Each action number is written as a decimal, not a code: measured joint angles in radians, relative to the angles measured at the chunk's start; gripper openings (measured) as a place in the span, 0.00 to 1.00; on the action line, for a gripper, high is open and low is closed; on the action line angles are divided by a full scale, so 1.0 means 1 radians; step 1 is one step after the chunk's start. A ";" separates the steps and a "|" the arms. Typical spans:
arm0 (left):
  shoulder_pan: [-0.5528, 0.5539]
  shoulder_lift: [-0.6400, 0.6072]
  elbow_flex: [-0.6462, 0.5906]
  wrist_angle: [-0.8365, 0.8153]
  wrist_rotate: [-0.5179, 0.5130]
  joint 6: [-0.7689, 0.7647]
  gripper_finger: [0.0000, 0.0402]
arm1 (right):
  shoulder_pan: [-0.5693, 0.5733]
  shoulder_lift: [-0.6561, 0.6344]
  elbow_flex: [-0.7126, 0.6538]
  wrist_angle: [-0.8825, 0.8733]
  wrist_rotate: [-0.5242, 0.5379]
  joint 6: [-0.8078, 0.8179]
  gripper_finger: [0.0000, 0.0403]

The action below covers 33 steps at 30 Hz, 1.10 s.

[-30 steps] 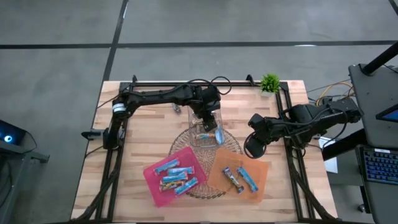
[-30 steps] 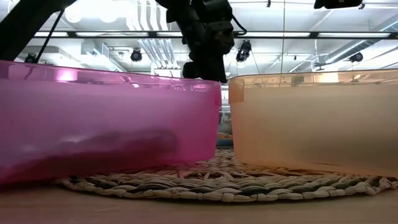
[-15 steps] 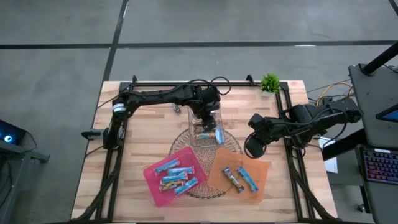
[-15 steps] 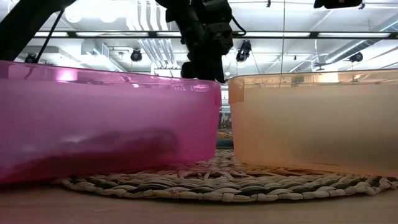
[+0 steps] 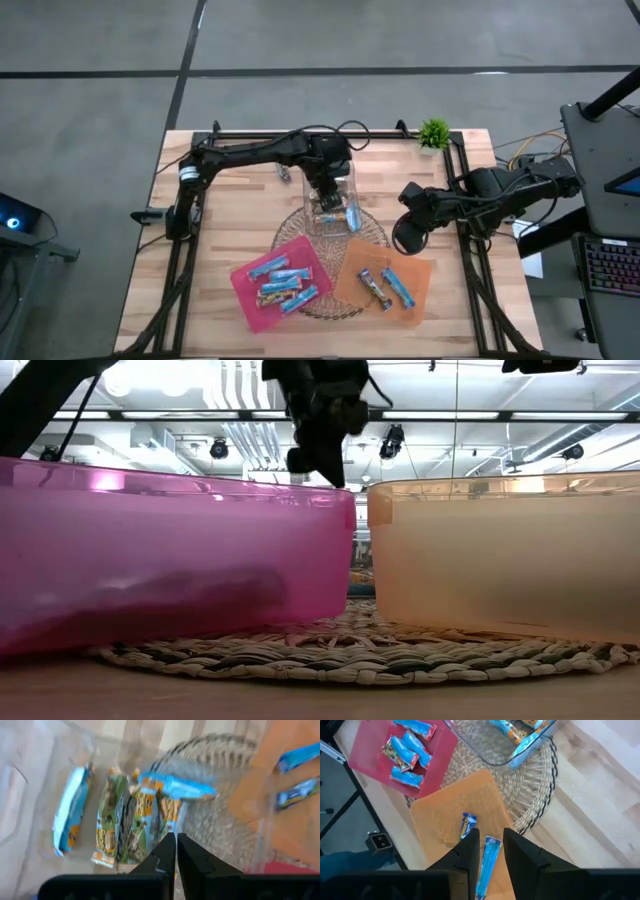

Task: Pick and place Granola Bars by type
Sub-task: Put the blue granola bar into the orange bin

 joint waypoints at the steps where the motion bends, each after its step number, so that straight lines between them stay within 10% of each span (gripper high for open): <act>1: 0.000 -0.010 0.008 0.001 0.000 0.000 0.00 | 0.000 0.000 0.000 0.000 0.006 -0.002 0.20; 18: 0.121 -0.226 0.014 0.012 -0.105 0.015 0.00 | 0.000 0.000 0.000 0.001 0.042 -0.012 0.17; 33: 0.233 -0.261 -0.022 0.028 0.008 0.184 0.00 | -0.065 -0.093 0.072 -0.003 0.072 -0.325 0.02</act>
